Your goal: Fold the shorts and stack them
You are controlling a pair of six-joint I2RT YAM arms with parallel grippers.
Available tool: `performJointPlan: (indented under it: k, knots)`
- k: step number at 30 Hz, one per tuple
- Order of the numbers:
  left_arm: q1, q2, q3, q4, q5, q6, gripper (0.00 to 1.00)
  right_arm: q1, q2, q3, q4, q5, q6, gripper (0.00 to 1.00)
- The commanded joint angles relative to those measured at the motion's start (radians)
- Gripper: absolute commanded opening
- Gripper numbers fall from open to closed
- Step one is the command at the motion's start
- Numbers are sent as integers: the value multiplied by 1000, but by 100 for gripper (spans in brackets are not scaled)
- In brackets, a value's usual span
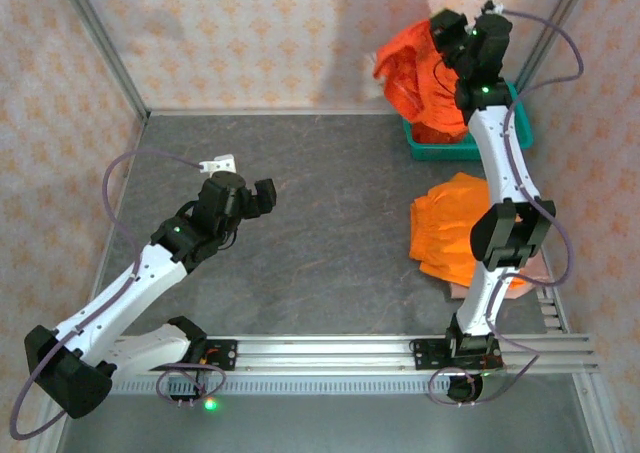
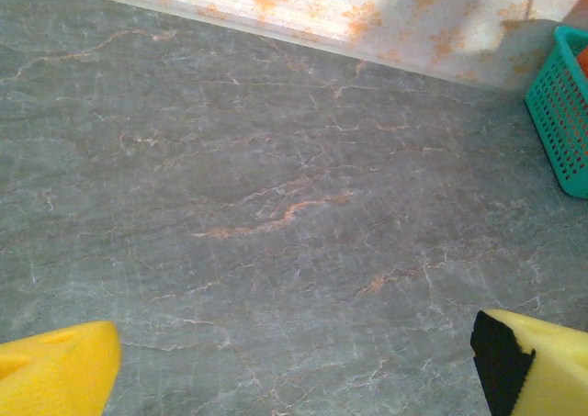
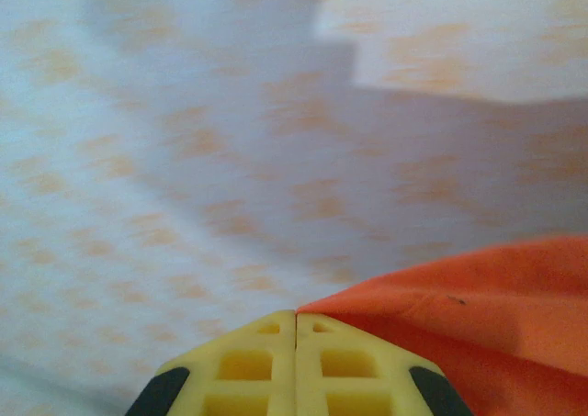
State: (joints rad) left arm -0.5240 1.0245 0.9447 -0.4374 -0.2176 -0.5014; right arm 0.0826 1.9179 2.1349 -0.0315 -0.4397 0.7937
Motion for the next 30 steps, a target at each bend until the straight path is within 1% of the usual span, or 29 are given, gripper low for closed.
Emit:
performJointPlan:
  k: [1, 6, 8, 10, 13, 15, 16, 17, 18, 19, 21, 23, 25, 26, 28, 30]
  knots:
    - [-6, -32, -10, 26, -17, -23, 99, 86, -11, 205, 15, -110, -59, 0]
    - [-6, -86, -23, 31, -62, -27, 97, 196, 119, 505, -115, -248, -92, 0]
    - [-6, -123, -32, 43, -81, -28, 96, 229, 145, 562, -162, -308, -119, 0]
    - [-5, -162, -41, 57, -98, -27, 96, 254, 147, 565, -219, -363, -183, 0]
    - [-6, -218, -52, 72, -117, -28, 95, 289, 124, 557, -455, -403, -410, 0]
    - [-6, -251, -58, 75, -131, -27, 95, 311, 83, 511, -662, -370, -620, 0]
    - [-6, -263, -60, 75, -138, -28, 95, 315, 58, 468, -730, -337, -693, 0]
    - [-5, -277, -63, 77, -145, -28, 95, 316, 13, 380, -768, -296, -756, 0]
    - [-5, -287, -70, 82, -150, -56, 95, 315, -45, 260, -769, -246, -800, 0]
    - [-5, -294, -74, 85, -152, -58, 95, 316, -101, 145, -742, -199, -829, 4]
    - [-5, -295, -77, 84, -155, -60, 95, 315, -243, -136, -645, -67, -882, 34]
    - [-5, -274, -65, 62, -157, -70, 96, 314, -362, -349, -556, 57, -902, 45]
    - [-4, -242, -46, 31, -155, -96, 98, 312, -464, -517, -480, 153, -909, 81]
    - [-2, -224, -36, 21, -147, -110, 99, 310, -507, -578, -462, 174, -907, 91]
    - [6, -188, -26, 16, -117, -137, 99, 311, -557, -645, -464, 148, -882, 98]
    - [26, -150, -16, 8, -79, -184, 100, 321, -575, -680, -483, 76, -826, 99]
